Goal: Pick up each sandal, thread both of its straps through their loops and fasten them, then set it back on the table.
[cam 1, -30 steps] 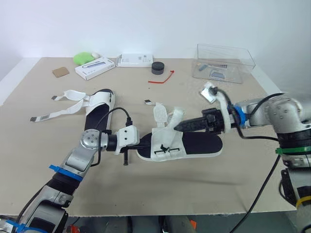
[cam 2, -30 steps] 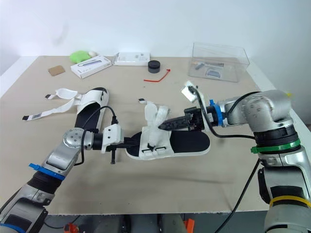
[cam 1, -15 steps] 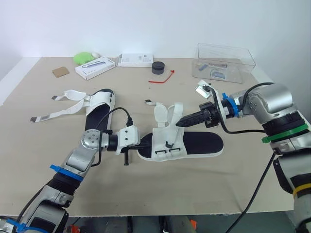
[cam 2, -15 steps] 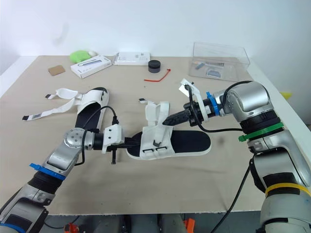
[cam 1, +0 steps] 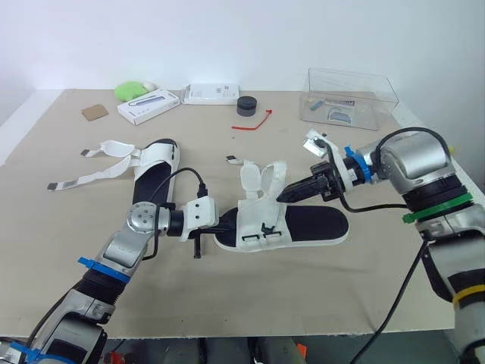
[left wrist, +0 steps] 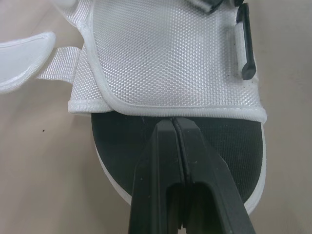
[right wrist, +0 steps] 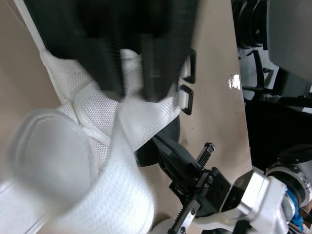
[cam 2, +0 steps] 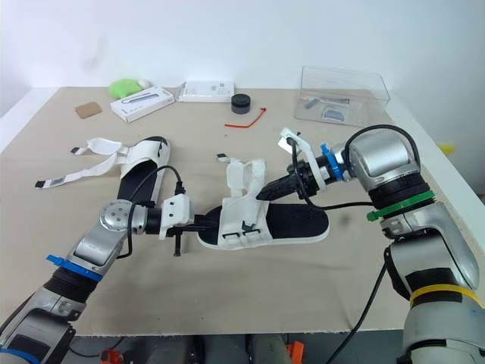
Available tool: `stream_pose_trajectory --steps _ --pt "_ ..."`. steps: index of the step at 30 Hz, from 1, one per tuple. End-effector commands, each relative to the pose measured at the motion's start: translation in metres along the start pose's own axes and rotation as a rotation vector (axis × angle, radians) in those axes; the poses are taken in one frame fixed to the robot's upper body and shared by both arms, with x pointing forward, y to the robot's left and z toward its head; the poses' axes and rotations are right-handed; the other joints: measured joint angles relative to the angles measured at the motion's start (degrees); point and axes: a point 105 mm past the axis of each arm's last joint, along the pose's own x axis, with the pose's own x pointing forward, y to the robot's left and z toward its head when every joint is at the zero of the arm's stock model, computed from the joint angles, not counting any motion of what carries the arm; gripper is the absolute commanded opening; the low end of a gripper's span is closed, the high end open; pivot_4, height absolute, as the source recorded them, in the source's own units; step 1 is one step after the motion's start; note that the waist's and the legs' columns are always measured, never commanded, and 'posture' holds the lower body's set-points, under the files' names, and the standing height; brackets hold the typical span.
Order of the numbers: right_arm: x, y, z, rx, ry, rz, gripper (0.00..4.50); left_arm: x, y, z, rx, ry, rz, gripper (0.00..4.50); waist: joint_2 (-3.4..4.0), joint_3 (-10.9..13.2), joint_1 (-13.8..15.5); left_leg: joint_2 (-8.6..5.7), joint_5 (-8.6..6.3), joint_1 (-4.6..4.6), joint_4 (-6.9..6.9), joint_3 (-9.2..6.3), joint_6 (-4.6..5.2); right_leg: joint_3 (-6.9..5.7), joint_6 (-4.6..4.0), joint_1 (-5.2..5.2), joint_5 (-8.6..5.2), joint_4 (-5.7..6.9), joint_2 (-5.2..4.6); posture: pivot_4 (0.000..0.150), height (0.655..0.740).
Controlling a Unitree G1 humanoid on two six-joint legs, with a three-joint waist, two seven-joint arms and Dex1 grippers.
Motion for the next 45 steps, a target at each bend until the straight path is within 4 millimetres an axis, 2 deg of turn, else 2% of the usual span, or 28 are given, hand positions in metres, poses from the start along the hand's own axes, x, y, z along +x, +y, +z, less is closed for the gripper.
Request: stream_pose_trajectory --steps 1,10,18,27,30,33,45 --pt "-0.006 0.013 0.014 -0.050 -0.070 -0.008 2.03 0.001 -0.008 -0.013 -0.019 0.057 -0.031 0.00 0.00 0.00 0.02 0.00 0.00 -0.01 0.00 -0.01 0.00 0.00 0.00 0.00 0.00 0.00 0.00 0.150 0.7400" --pt "0.011 0.049 -0.005 0.026 -0.131 0.042 2.03 -0.001 -0.006 -0.013 -0.021 0.059 -0.024 0.00 0.02 -0.01 -0.01 -0.01 0.00 -0.08 0.01 -0.19 -0.01 -0.04 -0.03 0.00 0.02 0.02 -0.24 0.150 0.7400" --pt "0.027 0.052 -0.012 0.083 -0.185 0.004 2.03 0.002 -0.006 -0.013 -0.022 0.056 -0.026 0.00 0.02 -0.02 -0.10 -0.01 0.00 -0.07 0.07 -0.19 -0.01 -0.03 -0.02 0.02 0.03 0.04 -0.02 0.150 0.7400" --pt "0.036 0.049 -0.019 0.121 -0.203 -0.026 2.03 0.001 -0.007 -0.013 -0.025 0.057 -0.022 0.00 0.01 -0.02 -0.10 -0.04 0.00 -0.08 0.08 -0.16 -0.01 -0.03 0.02 0.02 0.04 0.04 -0.02 0.150 0.7400" --pt "0.034 0.052 -0.022 0.135 -0.194 -0.011 1.26 0.001 -0.009 -0.013 -0.026 0.058 -0.021 0.00 0.01 -0.02 -0.10 -0.03 0.00 -0.08 0.08 -0.17 -0.01 -0.03 0.02 0.02 0.04 0.04 -0.01 0.150 0.7400" --pt "0.032 0.050 -0.023 0.155 -0.194 -0.014 0.06 0.001 -0.010 -0.014 -0.029 0.058 -0.021 0.00 0.01 -0.02 -0.11 -0.03 0.00 -0.08 0.08 -0.17 -0.01 -0.03 0.02 0.02 0.04 0.04 0.00 0.150 0.7400" --pt "0.013 0.040 -0.012 0.276 -0.165 0.041 0.06 0.004 -0.013 -0.014 -0.027 0.056 -0.032 0.00 0.02 -0.02 -0.13 -0.05 0.00 -0.11 0.07 -0.14 0.00 -0.03 0.05 0.01 0.05 0.00 -0.02 0.150 0.7400"
